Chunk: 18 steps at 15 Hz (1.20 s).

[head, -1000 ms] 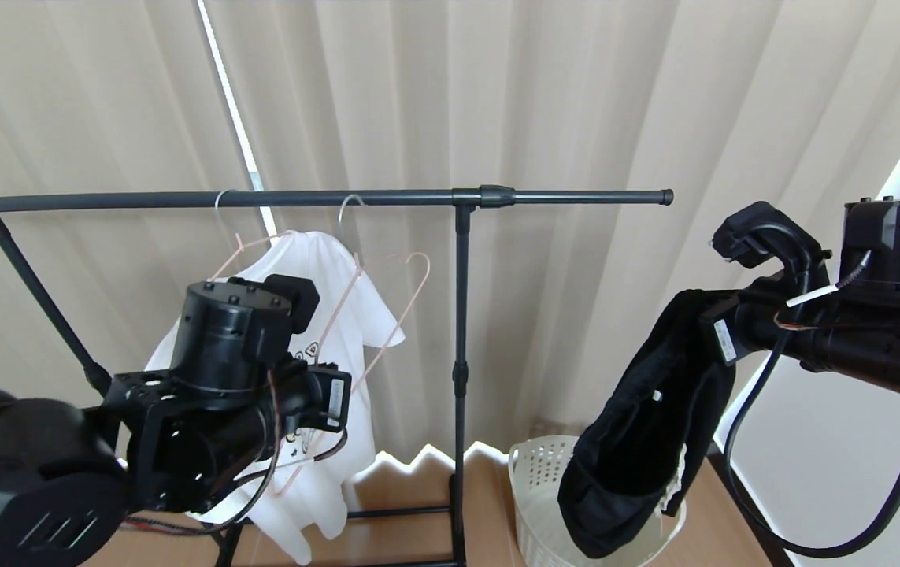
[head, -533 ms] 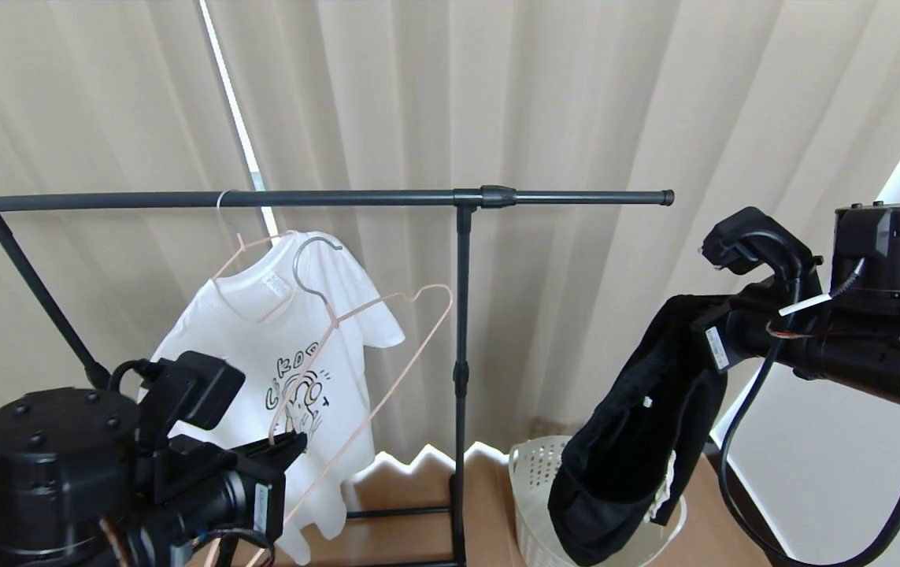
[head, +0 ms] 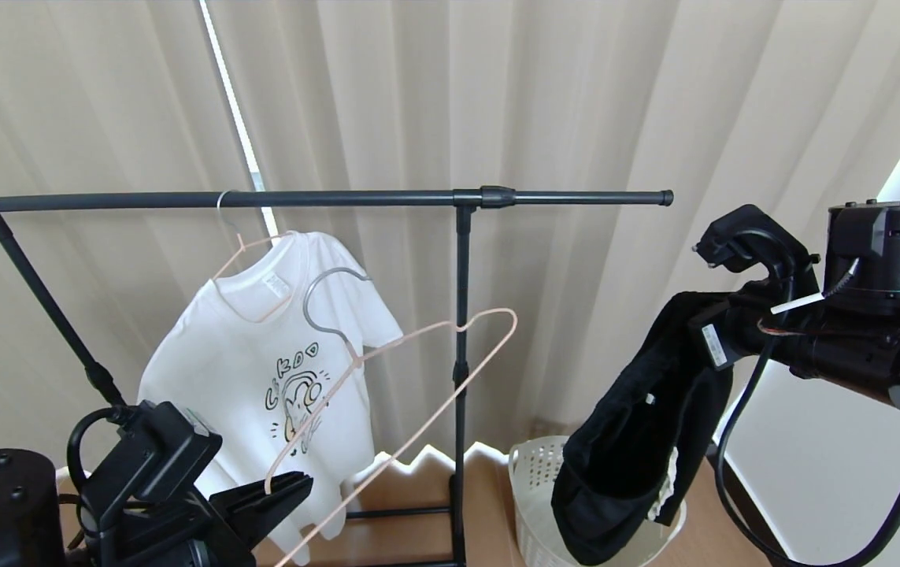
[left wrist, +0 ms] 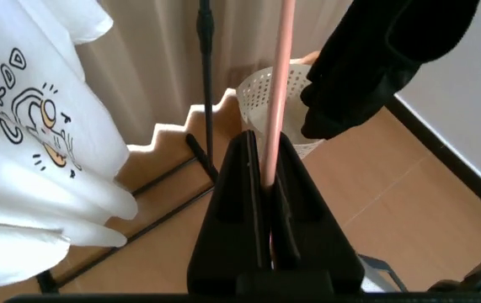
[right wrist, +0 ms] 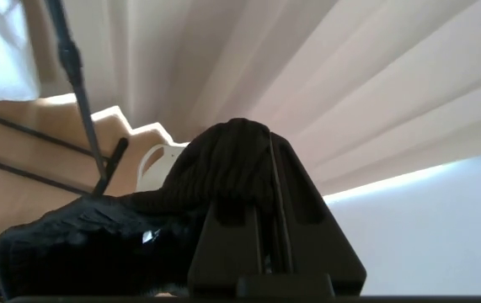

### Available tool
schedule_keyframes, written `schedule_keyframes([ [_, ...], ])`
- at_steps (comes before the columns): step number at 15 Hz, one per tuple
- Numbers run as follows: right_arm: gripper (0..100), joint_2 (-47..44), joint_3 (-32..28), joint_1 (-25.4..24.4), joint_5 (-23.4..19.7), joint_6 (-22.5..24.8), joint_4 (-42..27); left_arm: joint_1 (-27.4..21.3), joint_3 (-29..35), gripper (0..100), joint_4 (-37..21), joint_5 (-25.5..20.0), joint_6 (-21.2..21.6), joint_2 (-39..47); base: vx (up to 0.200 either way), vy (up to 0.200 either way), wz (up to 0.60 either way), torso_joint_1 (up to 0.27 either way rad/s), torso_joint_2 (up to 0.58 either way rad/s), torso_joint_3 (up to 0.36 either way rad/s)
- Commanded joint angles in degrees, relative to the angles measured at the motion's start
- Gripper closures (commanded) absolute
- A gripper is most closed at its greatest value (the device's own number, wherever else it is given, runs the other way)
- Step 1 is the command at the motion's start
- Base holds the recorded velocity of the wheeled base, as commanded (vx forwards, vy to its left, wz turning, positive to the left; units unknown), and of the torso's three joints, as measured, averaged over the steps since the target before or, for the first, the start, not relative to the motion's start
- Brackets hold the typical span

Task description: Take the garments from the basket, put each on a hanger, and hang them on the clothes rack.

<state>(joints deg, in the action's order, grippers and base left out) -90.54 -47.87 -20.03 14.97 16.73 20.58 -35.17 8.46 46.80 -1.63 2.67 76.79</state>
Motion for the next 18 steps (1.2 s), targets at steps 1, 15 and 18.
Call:
schedule_keyframes([
  [1,100,-0.5,-0.3,-1.2,1.3,0.0,0.1,-0.4,-0.3,100,0.2,-0.9,1.1,1.3,0.000,0.000,0.00,0.000,0.00,0.000],
  [15,100,-3.4,-0.6,-2.4,4.5,-0.1,5.0,-5.9,1.6,100,17.3,-7.3,7.8,15.9,0.000,0.000,0.00,0.000,0.00,0.000],
  [18,100,-3.8,-0.6,-3.3,4.6,-0.1,5.0,-6.1,4.2,100,17.4,-7.3,7.8,18.5,0.000,0.000,0.00,0.000,0.00,0.000],
])
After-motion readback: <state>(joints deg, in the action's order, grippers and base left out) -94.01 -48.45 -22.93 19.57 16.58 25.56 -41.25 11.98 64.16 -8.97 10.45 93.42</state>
